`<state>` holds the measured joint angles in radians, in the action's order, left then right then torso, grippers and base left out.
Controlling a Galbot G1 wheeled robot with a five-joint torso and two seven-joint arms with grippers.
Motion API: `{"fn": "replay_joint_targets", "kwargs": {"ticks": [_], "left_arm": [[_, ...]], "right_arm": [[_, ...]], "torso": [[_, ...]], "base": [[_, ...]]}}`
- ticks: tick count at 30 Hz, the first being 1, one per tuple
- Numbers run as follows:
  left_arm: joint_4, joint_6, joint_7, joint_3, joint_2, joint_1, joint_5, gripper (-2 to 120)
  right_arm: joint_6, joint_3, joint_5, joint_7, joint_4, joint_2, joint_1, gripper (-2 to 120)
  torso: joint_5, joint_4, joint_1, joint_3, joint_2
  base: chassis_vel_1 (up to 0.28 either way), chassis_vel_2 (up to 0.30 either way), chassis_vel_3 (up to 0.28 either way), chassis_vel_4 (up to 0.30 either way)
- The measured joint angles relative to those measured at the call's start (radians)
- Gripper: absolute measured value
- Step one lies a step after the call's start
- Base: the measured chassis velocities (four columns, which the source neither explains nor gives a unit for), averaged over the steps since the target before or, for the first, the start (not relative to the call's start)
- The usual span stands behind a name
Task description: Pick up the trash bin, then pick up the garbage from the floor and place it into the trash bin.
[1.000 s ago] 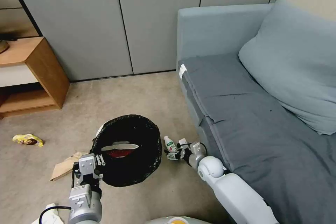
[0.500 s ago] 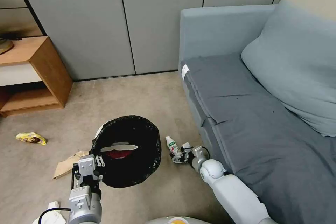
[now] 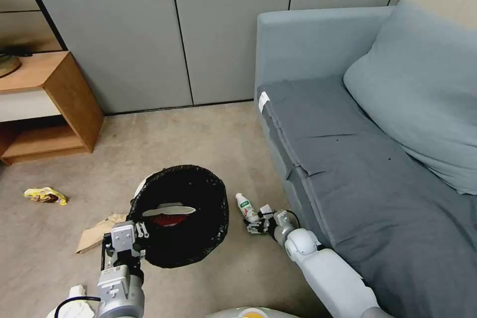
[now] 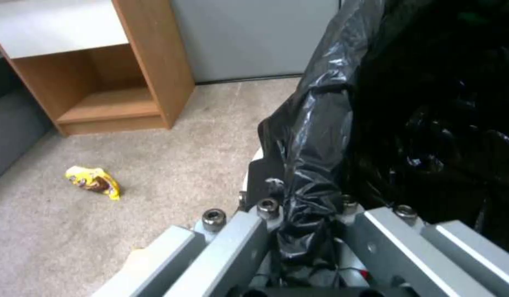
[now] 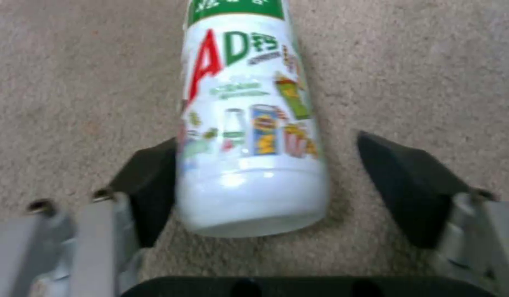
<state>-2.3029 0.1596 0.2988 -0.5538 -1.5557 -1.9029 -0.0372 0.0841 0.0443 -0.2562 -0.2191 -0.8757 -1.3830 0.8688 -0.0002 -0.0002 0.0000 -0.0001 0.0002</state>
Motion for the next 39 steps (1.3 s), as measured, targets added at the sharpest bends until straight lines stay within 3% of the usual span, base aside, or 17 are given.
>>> {"fn": "replay_joint_targets", "kwargs": {"ticks": [3,8,9,25,28,34,39], "left_arm": [[0.000,0.000,0.000,0.003,0.000,0.001,-0.004,1],[0.000,-0.001,0.000,0.004,0.000,0.001,-0.005,1],[0.001,-0.001,0.000,0.006,0.000,0.001,-0.006,1],[0.005,-0.002,0.001,0.005,0.004,0.007,-0.006,0],[0.015,0.001,0.001,0.002,0.008,0.013,-0.002,0],[0.035,0.005,0.001,0.006,0.010,0.024,0.001,0],[0.042,0.006,0.000,0.009,0.011,0.025,0.001,0]], "right_arm": [[-0.004,-0.002,0.002,0.000,0.000,-0.001,0.000,59],[-0.006,-0.002,0.003,0.000,0.001,-0.001,0.000,54],[-0.011,-0.003,0.006,0.000,0.006,-0.002,-0.001,46],[-0.051,-0.017,0.015,-0.003,-0.028,0.004,0.015,45],[-0.059,-0.026,-0.031,0.014,-0.129,0.022,0.037,45],[-0.055,-0.067,-0.135,0.044,-0.489,0.069,0.084,45],[-0.069,-0.082,-0.164,0.043,-0.631,0.084,0.111,45]], "torso": [[0.0000,-0.0002,0.000,0.000,0.000],[0.0001,0.0000,0.000,0.000,0.000],[0.0000,0.0000,0.000,0.000,0.000],[0.0014,0.0006,0.000,0.000,0.000],[0.0017,0.0000,0.000,0.001,-0.001],[-0.0012,-0.0016,0.000,0.001,0.000],[-0.0013,-0.0011,0.000,0.000,0.000]], "base": [[0.000,0.000,0.000,0.000],[0.000,0.000,0.000,0.000],[0.000,0.000,0.000,0.000],[0.000,0.000,0.000,0.000],[0.000,0.000,0.000,0.000],[0.000,0.000,0.000,0.000],[0.000,0.000,0.000,0.000]]}}
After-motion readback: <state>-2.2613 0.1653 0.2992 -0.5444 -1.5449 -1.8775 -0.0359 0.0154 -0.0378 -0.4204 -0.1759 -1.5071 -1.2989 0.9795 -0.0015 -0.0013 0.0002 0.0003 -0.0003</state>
